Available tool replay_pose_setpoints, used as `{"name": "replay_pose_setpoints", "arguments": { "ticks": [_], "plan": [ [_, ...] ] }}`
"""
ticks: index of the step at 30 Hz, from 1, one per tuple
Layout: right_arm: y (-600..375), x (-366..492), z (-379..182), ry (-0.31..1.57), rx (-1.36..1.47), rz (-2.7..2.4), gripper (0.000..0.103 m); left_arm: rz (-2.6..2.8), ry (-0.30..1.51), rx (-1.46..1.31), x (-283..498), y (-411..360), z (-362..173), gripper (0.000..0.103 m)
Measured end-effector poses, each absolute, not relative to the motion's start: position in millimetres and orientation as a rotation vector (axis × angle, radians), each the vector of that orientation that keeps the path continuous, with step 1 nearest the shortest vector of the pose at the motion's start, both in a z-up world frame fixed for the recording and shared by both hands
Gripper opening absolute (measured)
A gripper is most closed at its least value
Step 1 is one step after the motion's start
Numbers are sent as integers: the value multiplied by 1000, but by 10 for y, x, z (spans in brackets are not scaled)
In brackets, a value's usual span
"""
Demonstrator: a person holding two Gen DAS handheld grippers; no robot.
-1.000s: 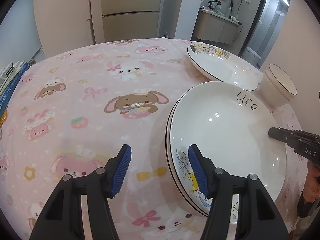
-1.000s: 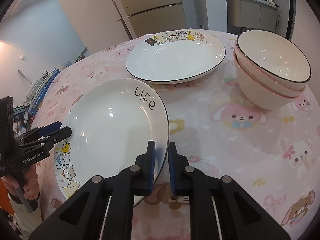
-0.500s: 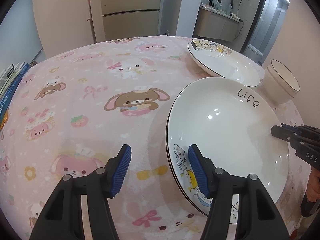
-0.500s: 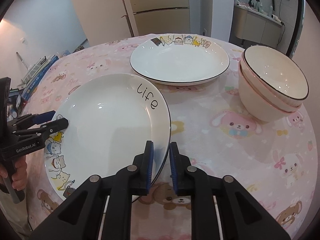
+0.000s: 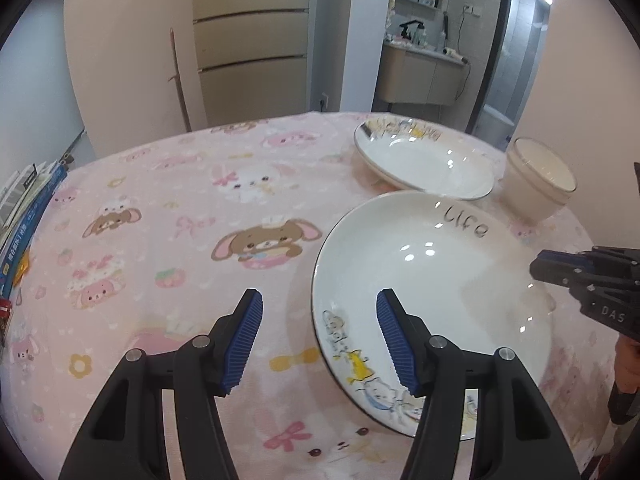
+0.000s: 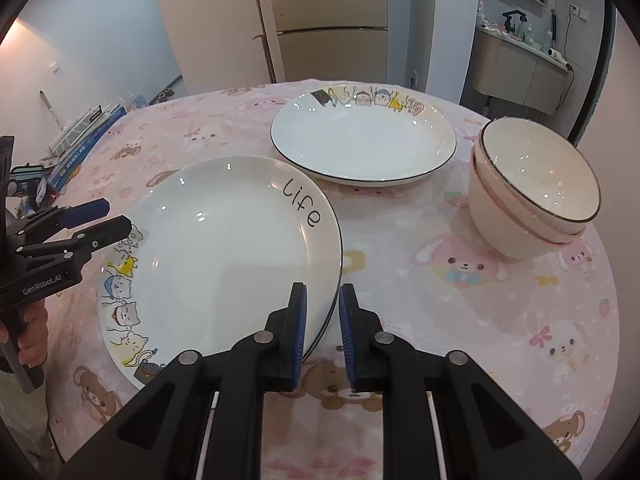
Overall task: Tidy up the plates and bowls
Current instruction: 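Open the left gripper, then the right gripper, releasing the plate, then move both grippers to the rim of the cartoon-rim white plate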
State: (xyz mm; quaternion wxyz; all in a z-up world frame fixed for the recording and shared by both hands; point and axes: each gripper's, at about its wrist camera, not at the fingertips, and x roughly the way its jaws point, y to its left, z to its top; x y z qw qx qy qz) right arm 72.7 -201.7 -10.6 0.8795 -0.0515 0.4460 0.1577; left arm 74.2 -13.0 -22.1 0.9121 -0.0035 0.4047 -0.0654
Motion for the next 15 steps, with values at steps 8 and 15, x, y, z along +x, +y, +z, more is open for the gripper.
{"name": "replay_pose_setpoints", "arguments": {
  "ticks": [8,15],
  "plan": [
    [-2056,594,341,767,-120,286,16,-124,583,-2,483,-140,307,87],
    [-2152,651,749,644,-76,256,18,-128,472,59,384,-247,687,95]
  ]
}}
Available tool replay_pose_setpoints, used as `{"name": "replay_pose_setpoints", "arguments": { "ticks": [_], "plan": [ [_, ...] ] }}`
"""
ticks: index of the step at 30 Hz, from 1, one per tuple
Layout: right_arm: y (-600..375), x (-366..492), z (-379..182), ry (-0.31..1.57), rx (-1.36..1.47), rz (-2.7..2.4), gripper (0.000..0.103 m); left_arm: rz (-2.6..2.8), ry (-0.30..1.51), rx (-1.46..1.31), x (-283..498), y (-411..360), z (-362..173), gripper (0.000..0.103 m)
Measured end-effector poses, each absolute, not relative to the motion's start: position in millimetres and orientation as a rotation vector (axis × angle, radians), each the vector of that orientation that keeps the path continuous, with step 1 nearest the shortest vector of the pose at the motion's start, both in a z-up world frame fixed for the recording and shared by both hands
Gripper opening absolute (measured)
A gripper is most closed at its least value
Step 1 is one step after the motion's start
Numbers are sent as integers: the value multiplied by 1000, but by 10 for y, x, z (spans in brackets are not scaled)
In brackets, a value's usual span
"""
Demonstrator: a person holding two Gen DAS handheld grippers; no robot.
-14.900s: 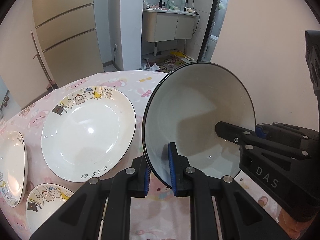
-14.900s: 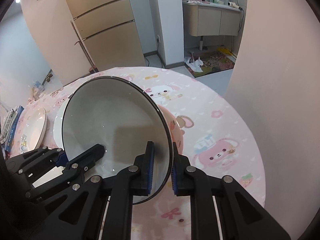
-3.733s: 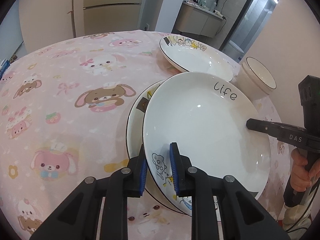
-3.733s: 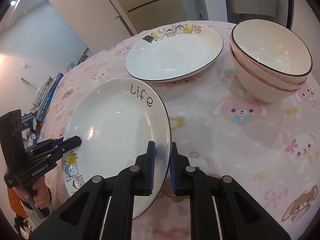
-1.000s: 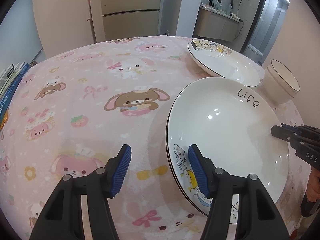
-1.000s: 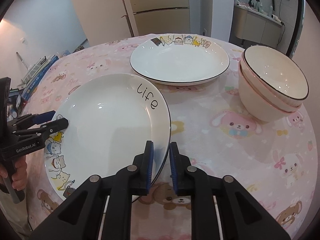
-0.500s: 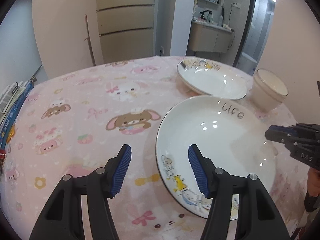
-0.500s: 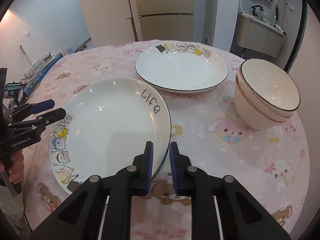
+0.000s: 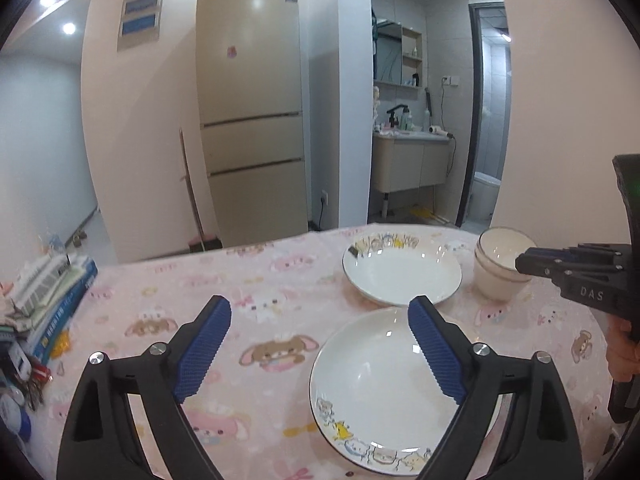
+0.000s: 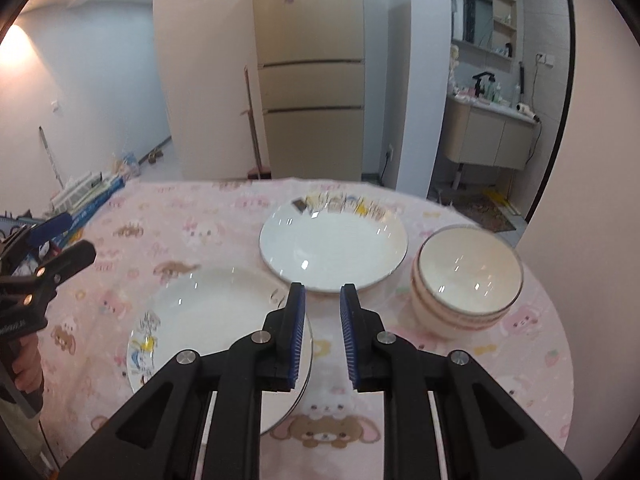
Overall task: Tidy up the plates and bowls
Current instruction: 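Move both grippers to the rim of the cartoon-rim white plate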
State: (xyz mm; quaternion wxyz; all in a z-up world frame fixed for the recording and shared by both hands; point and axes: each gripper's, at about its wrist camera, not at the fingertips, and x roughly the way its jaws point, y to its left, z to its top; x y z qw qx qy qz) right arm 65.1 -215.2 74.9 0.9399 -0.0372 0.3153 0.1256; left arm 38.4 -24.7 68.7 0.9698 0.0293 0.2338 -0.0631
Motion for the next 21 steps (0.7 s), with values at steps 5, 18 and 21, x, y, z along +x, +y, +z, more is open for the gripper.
{"name": "replay_pose_setpoints", "arguments": {
  "ticks": [5,18,21],
  "plan": [
    [-2216,781,903,602,-25,247,23,-121,400,95,487,-373,830,103],
    [-2442,1416,549,762,205,241,28,-143,577,35,1472,-627,534,103],
    [-2531,1578,341,847,285,221,28,-162,751,-66,1830,-604,305,102]
  ]
}}
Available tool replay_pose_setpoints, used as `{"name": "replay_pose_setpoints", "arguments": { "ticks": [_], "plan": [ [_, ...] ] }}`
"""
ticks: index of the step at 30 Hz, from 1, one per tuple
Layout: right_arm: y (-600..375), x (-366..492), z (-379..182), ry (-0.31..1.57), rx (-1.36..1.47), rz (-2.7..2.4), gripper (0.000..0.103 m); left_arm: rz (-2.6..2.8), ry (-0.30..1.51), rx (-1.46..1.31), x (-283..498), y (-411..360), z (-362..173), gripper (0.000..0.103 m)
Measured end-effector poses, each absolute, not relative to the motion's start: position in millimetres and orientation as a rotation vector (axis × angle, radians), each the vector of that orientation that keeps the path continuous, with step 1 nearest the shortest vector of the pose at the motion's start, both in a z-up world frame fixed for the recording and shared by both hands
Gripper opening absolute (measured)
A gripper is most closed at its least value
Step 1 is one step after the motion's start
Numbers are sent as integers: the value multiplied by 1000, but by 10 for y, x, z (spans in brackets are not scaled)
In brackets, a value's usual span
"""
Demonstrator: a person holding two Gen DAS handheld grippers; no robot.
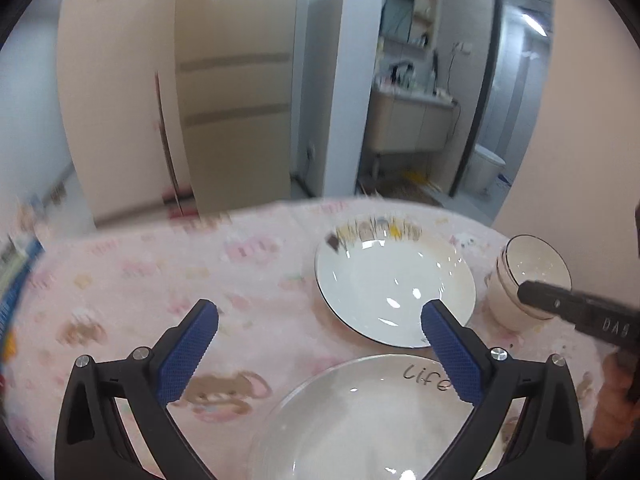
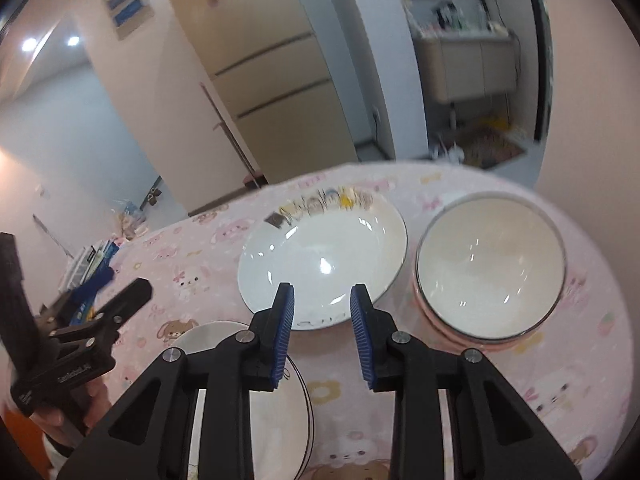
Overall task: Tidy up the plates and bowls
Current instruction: 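Move both grippers to the rim of the cartoon-rim white plate, then close both grippers on the cartoon-rim plate rim and lift it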
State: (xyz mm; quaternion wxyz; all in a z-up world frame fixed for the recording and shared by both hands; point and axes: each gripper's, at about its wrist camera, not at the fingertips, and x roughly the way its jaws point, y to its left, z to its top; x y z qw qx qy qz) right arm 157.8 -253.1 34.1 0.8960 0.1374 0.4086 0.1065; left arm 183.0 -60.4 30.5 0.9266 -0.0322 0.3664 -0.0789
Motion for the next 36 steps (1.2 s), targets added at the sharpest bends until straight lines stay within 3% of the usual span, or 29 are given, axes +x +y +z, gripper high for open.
{"name": "replay_pose_setpoints", "arguments": {
  "ticks": [9,12,18,21,25,30,36],
  "plan": [
    [-2563,1755,-86,977,428,98,28,-137,942,-242,2372,-537,-155,77],
    [-2610,1697,-160,953,550,18,28,-92,953,-219,2472,-574,-236,76],
    [-2503,1815,-342,986,598,-31,28,-104,1010,-327,2650,-561,-375,60],
    [-2515,1854,-398,1002,636,-54,24,-103,1025,-354,2728,-548,-401,59],
    [-2521,1894,-406,994,671,-50,18,-109,1053,-424,2831,-490,-483,39],
    [-2593,1991,-559,1024,760,-42,14,-161,1082,-478,2907,-512,-603,26],
    [-2581,1997,-643,996,777,-35,14,-180,1098,-395,2943,-665,-672,20]
  ]
}}
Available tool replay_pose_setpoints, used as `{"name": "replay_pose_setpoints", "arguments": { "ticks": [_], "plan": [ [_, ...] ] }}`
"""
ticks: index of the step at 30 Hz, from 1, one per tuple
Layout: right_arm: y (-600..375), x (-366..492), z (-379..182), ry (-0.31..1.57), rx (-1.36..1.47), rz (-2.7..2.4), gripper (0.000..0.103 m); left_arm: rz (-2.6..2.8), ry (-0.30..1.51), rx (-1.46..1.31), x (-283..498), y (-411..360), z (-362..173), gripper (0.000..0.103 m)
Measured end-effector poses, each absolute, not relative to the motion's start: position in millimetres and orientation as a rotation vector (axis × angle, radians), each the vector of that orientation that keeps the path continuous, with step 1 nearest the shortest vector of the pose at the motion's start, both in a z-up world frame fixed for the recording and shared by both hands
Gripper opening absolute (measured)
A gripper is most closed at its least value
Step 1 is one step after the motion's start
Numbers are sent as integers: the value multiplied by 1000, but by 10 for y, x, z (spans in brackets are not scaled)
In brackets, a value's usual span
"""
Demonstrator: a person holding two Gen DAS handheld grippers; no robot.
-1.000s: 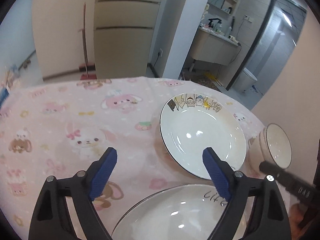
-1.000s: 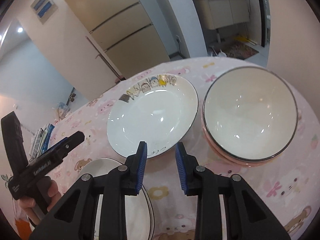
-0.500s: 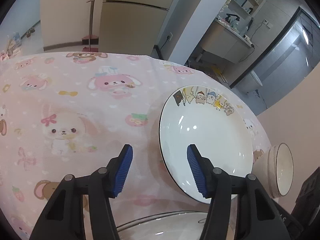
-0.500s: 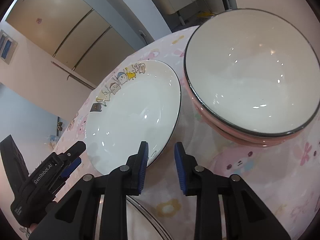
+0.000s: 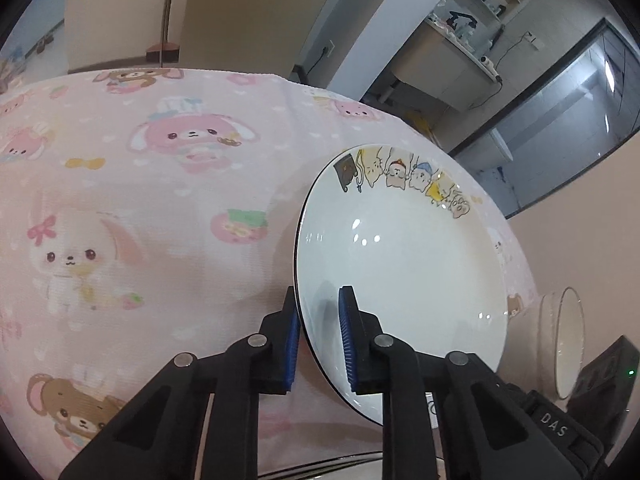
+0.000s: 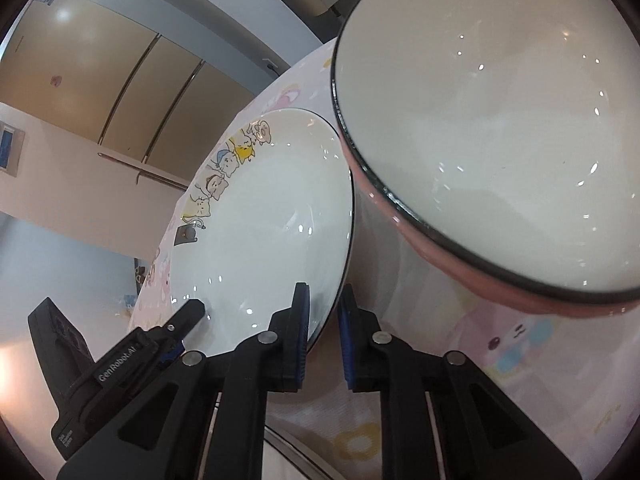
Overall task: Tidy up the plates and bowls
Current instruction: 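Close both grippers on the cartoon-rim plate rim and lift it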
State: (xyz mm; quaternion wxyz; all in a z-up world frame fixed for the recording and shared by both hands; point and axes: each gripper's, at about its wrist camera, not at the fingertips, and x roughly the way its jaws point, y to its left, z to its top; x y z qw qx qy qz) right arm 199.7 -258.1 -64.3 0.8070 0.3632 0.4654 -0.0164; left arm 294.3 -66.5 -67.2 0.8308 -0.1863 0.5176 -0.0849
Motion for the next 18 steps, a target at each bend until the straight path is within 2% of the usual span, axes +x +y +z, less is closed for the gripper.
{"name": "replay_pose_setpoints", "arguments": {
  "ticks": [5,8,10,18],
  "plan": [
    [-2580,2041,-650,994,756,-17,15,-187,1077,-354,2944,-734,-709,20],
    [-2512,2089,-596,1015,678,-7,19,-191,1071,-303,2943,-798,-697,21],
    [-2523,2066,-607,1004,686,-17,16,-186,1072,-323,2948,-770,-709,21],
    [-2548,2050,-523,994,635,16,17,-214,985,-223,2749,-805,-571,20]
  ]
}}
